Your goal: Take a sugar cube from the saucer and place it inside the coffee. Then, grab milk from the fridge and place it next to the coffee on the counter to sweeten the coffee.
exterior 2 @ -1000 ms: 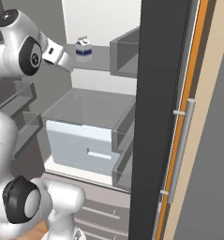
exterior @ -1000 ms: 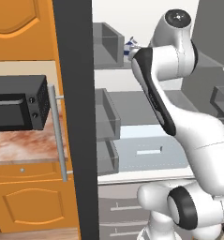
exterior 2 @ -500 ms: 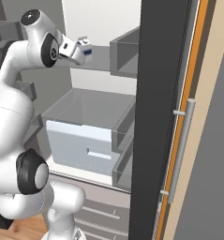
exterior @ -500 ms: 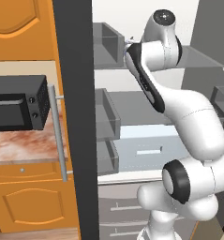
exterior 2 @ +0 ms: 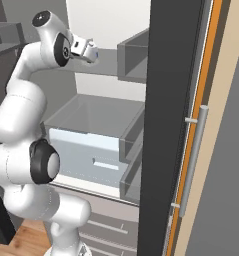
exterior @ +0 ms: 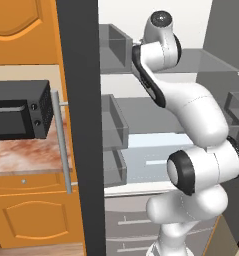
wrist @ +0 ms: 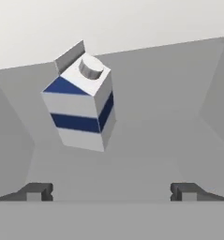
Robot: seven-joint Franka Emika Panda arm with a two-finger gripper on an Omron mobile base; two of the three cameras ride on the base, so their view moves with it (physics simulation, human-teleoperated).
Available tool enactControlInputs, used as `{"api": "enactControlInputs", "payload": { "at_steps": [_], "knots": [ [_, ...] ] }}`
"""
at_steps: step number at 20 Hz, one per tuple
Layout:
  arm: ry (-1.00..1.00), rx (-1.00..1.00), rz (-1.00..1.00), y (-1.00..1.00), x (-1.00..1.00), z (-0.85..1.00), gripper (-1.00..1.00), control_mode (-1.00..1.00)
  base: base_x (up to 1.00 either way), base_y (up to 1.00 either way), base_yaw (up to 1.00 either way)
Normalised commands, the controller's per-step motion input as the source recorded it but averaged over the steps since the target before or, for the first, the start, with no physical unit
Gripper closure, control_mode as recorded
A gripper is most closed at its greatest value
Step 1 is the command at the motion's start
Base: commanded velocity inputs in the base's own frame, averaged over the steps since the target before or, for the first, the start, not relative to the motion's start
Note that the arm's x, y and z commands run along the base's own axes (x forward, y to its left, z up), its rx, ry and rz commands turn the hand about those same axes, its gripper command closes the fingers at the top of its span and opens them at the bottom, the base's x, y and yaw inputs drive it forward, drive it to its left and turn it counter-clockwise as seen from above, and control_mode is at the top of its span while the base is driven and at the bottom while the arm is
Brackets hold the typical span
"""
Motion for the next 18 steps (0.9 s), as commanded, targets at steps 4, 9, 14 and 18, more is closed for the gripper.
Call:
{"api": "enactControlInputs", "payload": {
  "at_steps": [4, 9, 14, 18],
  "knots": [
    [0.0, -0.02, 0.0, 0.1, 0.39, -0.01, -1.0, -1.0, 0.0, 0.0, 0.0],
    [-0.02, -0.01, 0.0, 0.06, 0.3, -0.02, -1.0, -1.0, 0.0, 0.0, 0.0],
    [-0.07, -0.09, 0.0, 0.01, 0.29, 0.0, -1.0, -1.0, 0.0, 0.0, 0.0],
    [-0.09, -0.11, 0.0, 0.02, 0.16, 0.0, -1.0, -1.0, 0.0, 0.0, 0.0]
  ]
}}
